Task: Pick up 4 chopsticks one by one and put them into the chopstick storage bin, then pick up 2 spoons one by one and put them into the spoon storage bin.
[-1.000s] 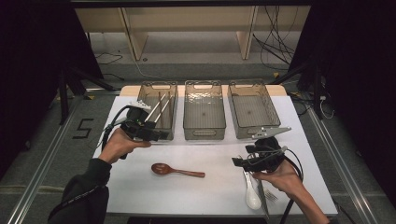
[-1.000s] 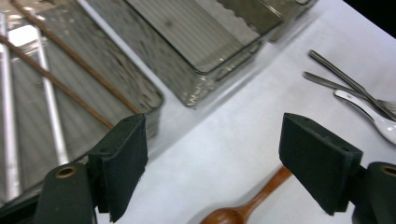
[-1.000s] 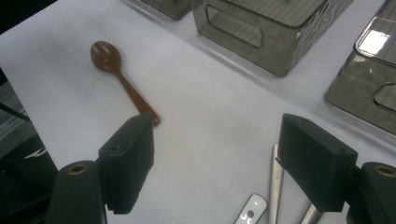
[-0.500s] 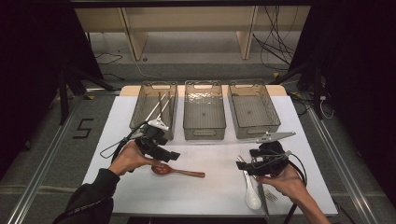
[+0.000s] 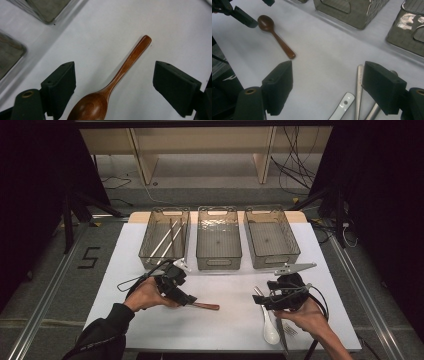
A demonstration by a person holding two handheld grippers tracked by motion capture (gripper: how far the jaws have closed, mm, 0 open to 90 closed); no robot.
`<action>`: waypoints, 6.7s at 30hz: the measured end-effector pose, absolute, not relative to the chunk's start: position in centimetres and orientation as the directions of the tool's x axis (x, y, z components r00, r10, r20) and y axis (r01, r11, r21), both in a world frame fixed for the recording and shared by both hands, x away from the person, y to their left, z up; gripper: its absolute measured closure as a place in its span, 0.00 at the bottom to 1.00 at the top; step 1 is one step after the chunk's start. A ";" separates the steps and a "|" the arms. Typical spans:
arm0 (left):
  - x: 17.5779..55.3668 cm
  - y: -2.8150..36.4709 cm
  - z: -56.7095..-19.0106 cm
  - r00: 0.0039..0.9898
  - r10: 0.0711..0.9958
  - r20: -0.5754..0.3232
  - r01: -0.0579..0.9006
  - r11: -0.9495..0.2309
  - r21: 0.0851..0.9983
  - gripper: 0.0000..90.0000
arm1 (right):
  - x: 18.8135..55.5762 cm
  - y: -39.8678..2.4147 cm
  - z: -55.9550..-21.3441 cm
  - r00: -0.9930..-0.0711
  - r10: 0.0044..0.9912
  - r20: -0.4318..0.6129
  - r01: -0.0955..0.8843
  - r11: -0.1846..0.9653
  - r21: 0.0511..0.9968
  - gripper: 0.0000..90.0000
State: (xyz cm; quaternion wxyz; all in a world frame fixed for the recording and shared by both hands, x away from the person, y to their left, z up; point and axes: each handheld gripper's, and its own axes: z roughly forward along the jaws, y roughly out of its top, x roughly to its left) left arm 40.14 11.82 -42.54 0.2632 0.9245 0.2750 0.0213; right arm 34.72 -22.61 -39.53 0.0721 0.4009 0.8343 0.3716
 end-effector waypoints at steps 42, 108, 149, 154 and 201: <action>40.7 9.6 -46.2 0.929 0.371 -0.005 0.357 -0.891 0.280 0.60 | 34.5 -22.4 -39.6 -0.678 0.716 0.169 0.611 0.420 0.671 0.29; 46.1 11.5 -36.3 0.757 0.636 -0.145 0.553 -0.507 0.662 0.90 | 34.4 -22.4 -39.5 -0.675 0.720 0.163 0.603 0.411 0.684 0.29; 54.4 6.8 -35.9 0.637 0.754 -0.159 0.602 -0.358 0.714 0.90 | 34.4 -22.3 -39.6 -0.684 0.709 0.172 0.602 0.416 0.682 0.29; 54.9 6.7 -36.2 0.625 0.763 -0.164 0.605 -0.340 0.720 0.90 | 34.4 -22.3 -39.6 -0.686 0.707 0.171 0.600 0.417 0.682 0.29; 52.4 9.8 -34.7 0.596 0.772 -0.223 0.624 -0.270 0.733 0.39 | 34.3 -22.2 -39.6 -0.675 0.718 0.171 0.606 0.408 0.682 0.28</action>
